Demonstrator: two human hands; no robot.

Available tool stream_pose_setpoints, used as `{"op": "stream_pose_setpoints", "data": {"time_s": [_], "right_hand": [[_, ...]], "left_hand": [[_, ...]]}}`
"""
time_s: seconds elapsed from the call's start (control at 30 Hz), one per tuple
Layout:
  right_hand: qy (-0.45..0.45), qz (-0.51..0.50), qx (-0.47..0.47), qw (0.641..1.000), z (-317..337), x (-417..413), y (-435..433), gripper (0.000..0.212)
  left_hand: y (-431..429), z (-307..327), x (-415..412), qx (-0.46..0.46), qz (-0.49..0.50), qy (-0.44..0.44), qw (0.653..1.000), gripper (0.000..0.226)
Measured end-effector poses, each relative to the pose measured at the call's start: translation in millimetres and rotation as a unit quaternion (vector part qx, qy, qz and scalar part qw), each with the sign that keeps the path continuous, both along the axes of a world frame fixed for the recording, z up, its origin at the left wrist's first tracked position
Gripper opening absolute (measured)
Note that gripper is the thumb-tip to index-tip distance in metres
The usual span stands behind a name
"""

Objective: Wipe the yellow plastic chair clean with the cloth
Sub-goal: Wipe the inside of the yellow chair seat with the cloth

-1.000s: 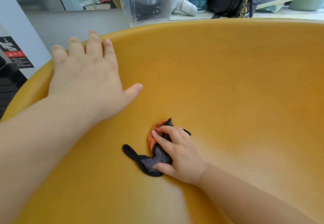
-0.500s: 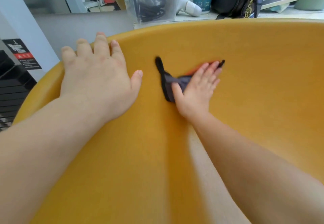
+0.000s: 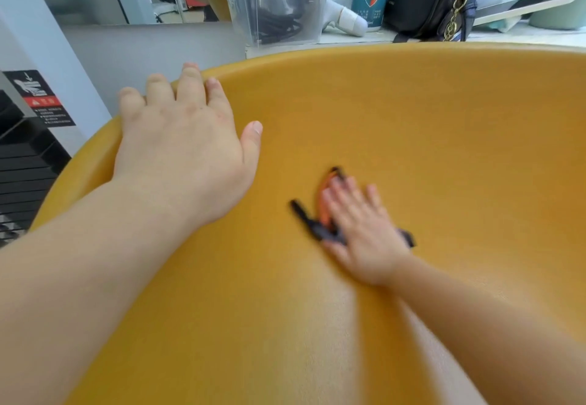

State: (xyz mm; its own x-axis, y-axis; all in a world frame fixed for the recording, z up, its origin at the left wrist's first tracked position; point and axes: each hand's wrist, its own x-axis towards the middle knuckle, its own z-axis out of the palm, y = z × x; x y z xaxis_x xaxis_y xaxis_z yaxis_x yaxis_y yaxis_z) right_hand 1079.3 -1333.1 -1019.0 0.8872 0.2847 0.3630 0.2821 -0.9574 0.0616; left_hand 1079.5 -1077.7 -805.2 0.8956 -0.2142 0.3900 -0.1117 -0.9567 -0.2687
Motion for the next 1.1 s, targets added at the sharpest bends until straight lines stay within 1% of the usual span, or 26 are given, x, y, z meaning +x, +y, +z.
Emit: {"op": "stream_pose_setpoints", "data": {"time_s": [0.03, 0.1, 0.17, 0.2, 0.23, 0.27, 0.3, 0.33, 0.4, 0.47, 0.53, 0.57, 0.6, 0.63, 0.7, 0.73, 0.8, 0.87, 0.9, 0.93, 1.0, 1.03, 1.1], "right_hand": [[-0.015, -0.067, 0.006, 0.998, 7.1, 8.7, -28.3, 0.082], [-0.039, -0.203, 0.076, 0.975, 29.4, 26.5, -52.8, 0.083], [-0.034, -0.301, 0.197, 0.933, 43.7, 41.9, -24.0, 0.088], [-0.028, -0.308, 0.244, 0.919, 44.8, 44.3, 3.3, 0.09], [-0.014, -0.279, 0.265, 0.923, 40.7, 40.7, 34.6, 0.091], [0.008, -0.22, 0.258, 0.941, 32.5, 30.2, 67.9, 0.091], [0.046, -0.14, 0.237, 0.96, 25.1, 12.7, 98.5, 0.089], [0.091, -0.063, 0.227, 0.968, 22.4, -9.9, 121.8, 0.087], [0.165, 0.061, 0.21, 0.962, 24.5, -56.9, 138.9, 0.081], [0.201, 0.163, 0.164, 0.952, 22.8, -102.6, 124.1, 0.074], [0.237, 0.211, 0.115, 0.941, 13.8, -132.1, 90.8, 0.068], [0.253, 0.198, 0.093, 0.942, 9.7, -137.8, 70.7, 0.067], [0.262, 0.158, 0.072, 0.949, 4.1, -137.6, 48.7, 0.069], [0.262, 0.095, 0.056, 0.959, -1.9, -132.4, 24.9, 0.074], [0.23, -0.067, 0.054, 0.969, -9.1, -115.0, -23.2, 0.081], [0.203, -0.146, 0.064, 0.966, -11.2, -105.7, -42.1, 0.078], [0.165, -0.272, 0.106, 0.942, -9.6, -88.9, -54.7, 0.07], [0.159, -0.339, 0.174, 0.911, -2.7, -70.5, -25.3, 0.071], [0.162, -0.335, 0.211, 0.904, 2.7, -61.7, 2.2, 0.072], [0.167, -0.297, 0.235, 0.91, 6.2, -54.3, 34.0, 0.072], [0.183, -0.155, 0.245, 0.94, 14.6, -51.5, 98.5, 0.07], [0.184, -0.082, 0.246, 0.948, 19.4, -56.2, 122.3, 0.069], [0.193, 0.042, 0.227, 0.954, 27.5, -79.5, 139.9, 0.068]], "left_hand": [[-0.9, -0.4, 0.0, 0.004, 0.004, 0.002, 1.0, 0.083], [-2.7, -1.1, 0.7, 0.009, 0.013, 0.007, 1.0, 0.082], [-4.1, -1.4, 1.1, 0.013, 0.015, 0.009, 1.0, 0.081], [-4.1, -1.7, 1.6, 0.014, 0.017, 0.009, 1.0, 0.08], [-3.3, -1.9, 2.0, 0.014, 0.019, 0.007, 1.0, 0.079], [-2.0, -2.5, 1.9, 0.014, 0.021, 0.007, 1.0, 0.079], [-0.6, -3.1, 1.6, 0.014, 0.023, 0.007, 1.0, 0.078], [0.6, -3.5, 1.2, 0.015, 0.024, 0.007, 1.0, 0.078], [0.6, -3.4, -0.3, 0.02, 0.026, 0.004, 0.999, 0.077], [-2.1, -2.5, -1.7, 0.016, 0.024, 0.011, 1.0, 0.076], [-2.9, 0.7, -2.3, 0.018, 0.019, 0.023, 0.999, 0.073], [-0.6, 2.5, -2.8, 0.026, 0.014, 0.029, 0.999, 0.072], [3.7, 4.9, -4.2, 0.037, 0.008, 0.037, 0.999, 0.071], [10.1, 8.3, -7.7, 0.045, 0.001, 0.042, 0.998, 0.07], [30.2, 12.8, -21.5, 0.054, -0.004, 0.042, 0.998, 0.069], [42.5, 12.3, -32.7, 0.054, -0.006, 0.033, 0.998, 0.068], [65.0, 4.0, -61.4, 0.024, -0.024, 0.008, 0.999, 0.07], [79.0, -13.6, -89.7, -0.032, -0.028, 0.008, 0.999, 0.068], [82.8, -24.0, -99.3, -0.06, -0.022, 0.008, 0.998, 0.066], [84.2, -32.8, -105.3, -0.083, -0.016, 0.001, 0.996, 0.065], [81.7, -42.9, -110.8, -0.111, -0.01, -0.023, 0.993, 0.067], [80.5, -45.0, -110.9, -0.122, -0.011, -0.03, 0.992, 0.069], [80.1, -44.9, -110.4, -0.133, -0.012, -0.034, 0.991, 0.071]]}}
